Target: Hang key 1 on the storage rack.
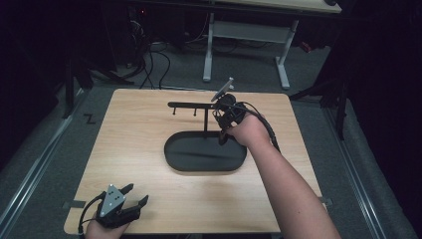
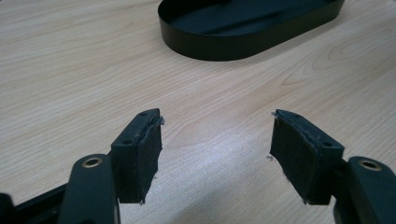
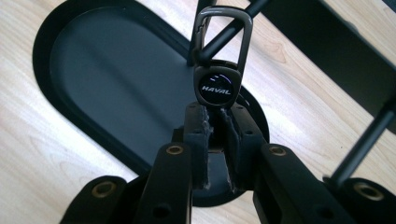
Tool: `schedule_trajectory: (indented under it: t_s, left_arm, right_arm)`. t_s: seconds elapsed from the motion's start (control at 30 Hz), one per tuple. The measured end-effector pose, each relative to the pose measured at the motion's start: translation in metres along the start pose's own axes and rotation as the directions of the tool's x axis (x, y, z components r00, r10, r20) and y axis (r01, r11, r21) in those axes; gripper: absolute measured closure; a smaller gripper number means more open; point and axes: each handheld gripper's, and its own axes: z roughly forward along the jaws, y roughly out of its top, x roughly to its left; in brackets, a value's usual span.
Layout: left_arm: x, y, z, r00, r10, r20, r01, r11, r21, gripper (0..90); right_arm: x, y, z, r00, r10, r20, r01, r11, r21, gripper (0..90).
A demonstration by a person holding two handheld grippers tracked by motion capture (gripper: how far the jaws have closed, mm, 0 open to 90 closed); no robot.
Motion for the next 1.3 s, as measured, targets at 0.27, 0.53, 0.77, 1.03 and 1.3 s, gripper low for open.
schedule_trajectory:
  t_s: [0.27,0.53,0.77,1.03,1.3]
  left_arm:
    - [0.000,0.000,0.000,1.0000,0.001,0.002,-0.001,1.0000,-0.005,34.2]
    - [0.000,0.000,0.000,1.0000,-0.002,0.004,0.002,1.0000,-0.002,34.0]
    - [-0.001,0.001,0.002,1.0000,0.002,0.002,-0.002,1.0000,-0.003,33.8]
    - [-0.002,0.002,0.005,0.9999,0.012,0.010,-0.012,0.9999,0.010,33.4]
    - [-0.005,0.004,0.009,0.9997,0.020,0.014,-0.020,0.9997,0.011,33.4]
  right_arm:
    - [-0.002,0.004,0.006,0.9998,0.018,0.013,-0.018,1.000,-0.008,79.6]
    - [0.001,-0.001,0.004,0.9999,0.014,0.004,-0.014,1.000,-0.015,71.6]
    - [0.001,-0.023,-0.006,0.9992,0.034,-0.023,-0.035,0.998,-0.049,67.0]
    - [-0.001,-0.065,-0.002,0.9986,0.039,-0.036,-0.041,0.996,-0.074,63.1]
    - [-0.004,-0.122,0.017,0.9965,0.076,-0.033,-0.079,0.992,-0.095,59.2]
